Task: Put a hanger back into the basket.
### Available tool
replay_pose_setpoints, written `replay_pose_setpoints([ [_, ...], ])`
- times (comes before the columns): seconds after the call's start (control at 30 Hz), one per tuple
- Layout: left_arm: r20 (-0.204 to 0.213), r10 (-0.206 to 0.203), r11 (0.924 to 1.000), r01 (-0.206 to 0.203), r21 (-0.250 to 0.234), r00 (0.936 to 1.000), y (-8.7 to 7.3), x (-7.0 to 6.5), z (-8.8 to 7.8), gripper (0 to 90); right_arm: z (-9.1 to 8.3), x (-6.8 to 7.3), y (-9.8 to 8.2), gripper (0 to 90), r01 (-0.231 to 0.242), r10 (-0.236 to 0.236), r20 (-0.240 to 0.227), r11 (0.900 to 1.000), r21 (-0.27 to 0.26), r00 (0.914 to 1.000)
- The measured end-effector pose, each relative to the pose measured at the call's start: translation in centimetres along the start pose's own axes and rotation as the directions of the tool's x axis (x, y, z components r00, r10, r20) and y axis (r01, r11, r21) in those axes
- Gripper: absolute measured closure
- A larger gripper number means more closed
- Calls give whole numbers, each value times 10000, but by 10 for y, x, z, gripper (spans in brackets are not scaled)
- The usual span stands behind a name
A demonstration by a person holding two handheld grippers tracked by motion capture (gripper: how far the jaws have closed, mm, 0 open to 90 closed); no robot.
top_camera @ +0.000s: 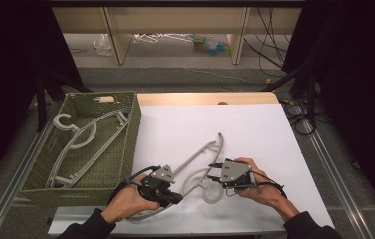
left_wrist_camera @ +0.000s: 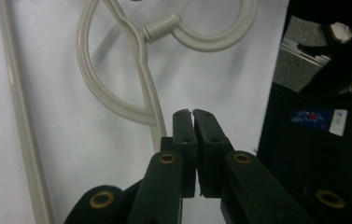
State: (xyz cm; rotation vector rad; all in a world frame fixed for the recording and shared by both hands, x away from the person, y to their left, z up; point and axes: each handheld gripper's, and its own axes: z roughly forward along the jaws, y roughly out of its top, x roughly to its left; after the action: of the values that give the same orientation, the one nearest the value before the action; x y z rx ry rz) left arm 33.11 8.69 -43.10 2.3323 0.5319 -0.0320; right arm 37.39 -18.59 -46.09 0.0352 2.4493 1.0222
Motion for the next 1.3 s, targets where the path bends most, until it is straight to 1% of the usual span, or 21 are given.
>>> replay_pose_setpoints([
  [0.03, -311, 453, 9989, -450, 115, 9985, 0, 7, 0, 836, 1, -2, 0, 577, -165, 164, 83, 9998, 81, 9998],
  [0.07, -632, -126, 9998, 134, 123, 9979, -3, 6, 2, 822, 1, -3, -2, 567, -243, 242, 65, 9996, 133, 9997],
  [0.1, -878, 646, 9976, -620, 319, 9940, -3, 12, 4, 807, 1, -3, -4, 559, -280, 279, 48, 9991, 317, 9996],
  [0.13, -766, 1146, 9923, -1105, 556, 9905, -4, 16, 8, 765, 1, -3, -6, 556, -420, 420, -11, 9984, 372, 9991],
  [0.17, -847, 132, 9975, -73, 705, 9963, -7, 8, 12, 712, 2, -3, -7, 547, -619, 621, -68, 9977, 275, 9980],
  [0.27, -701, 47, 9917, 43, 1286, 9975, -7, 5, 28, 554, 7, -1, -5, 535, -806, 810, -325, 9966, 145, 9962],
  [0.3, -666, -33, 9907, 123, 1353, 9978, -7, 3, 33, 528, 8, 1, -4, 539, -761, 764, -378, 9971, 81, 9964],
  [0.33, -641, 93, 9878, 8, 1556, 9979, -8, 2, 36, 521, 8, 3, -2, 538, -688, 690, -415, 9976, 83, 9968],
  [0.37, -436, 50, 9870, 21, 1610, 9990, -9, 0, 40, 519, 8, 3, -1, 540, -662, 666, -472, 9978, 103, 9967],
  [0.53, -540, 32, 9861, 58, 1662, 9985, -9, -4, 39, 516, 7, 1, -4, 537, -718, 725, -352, 9972, 215, 9967],
  [0.57, -572, -110, 9872, 199, 1583, 9983, -9, -5, 39, 520, 7, 1, -4, 535, -753, 759, -351, 9970, 187, 9965],
  [0.6, -647, -84, 9864, 189, 1634, 9979, -9, -4, 38, 516, 6, 1, -4, 531, -817, 825, -423, 9965, 199, 9957],
  [0.63, -482, 51, 9858, 30, 1680, 9988, -10, -2, 38, 511, 5, 0, -4, 529, -868, 873, -398, 9961, 144, 9954],
  [0.8, -477, 100, 9842, -14, 1768, 9988, -12, -5, 42, 508, 1, -2, -4, 506, -1087, 1088, -321, 9941, 28, 9935],
  [0.87, -858, 320, 9818, -153, 1893, 9958, -12, -9, 45, 528, -1, -2, -4, 493, -1079, 1078, -204, 9941, -57, 9940],
  [0.93, -898, 324, 9811, -146, 1930, 9954, -13, -10, 47, 539, -3, -2, -4, 488, -1164, 1163, -140, 9932, -69, 9931],
  [1.0, -952, 369, 9810, -179, 1934, 9948, -12, -8, 47, 586, -4, -3, -4, 485, -1182, 1180, -147, 9930, -82, 9929],
  [1.1, -1180, 607, 9778, -353, 2065, 9912, -11, -7, 47, 712, -4, -3, -4, 479, -1217, 1216, -93, 9924, -195, 9925],
  [1.17, -1230, 626, 9756, -348, 2168, 9904, -10, -7, 47, 734, -4, -3, -4, 478, -1236, 1234, -116, 9921, -193, 9923],
  [1.23, -1332, 1034, 9668, -681, 2461, 9857, -8, -8, 46, 750, -4, -4, -4, 477, -1287, 1285, -127, 9915, -167, 9916],
  [1.3, -1345, 1024, 9658, -661, 2509, 9856, -8, -9, 47, 786, -5, -4, -5, 476, -1291, 1289, -91, 9914, -194, 9916],
])
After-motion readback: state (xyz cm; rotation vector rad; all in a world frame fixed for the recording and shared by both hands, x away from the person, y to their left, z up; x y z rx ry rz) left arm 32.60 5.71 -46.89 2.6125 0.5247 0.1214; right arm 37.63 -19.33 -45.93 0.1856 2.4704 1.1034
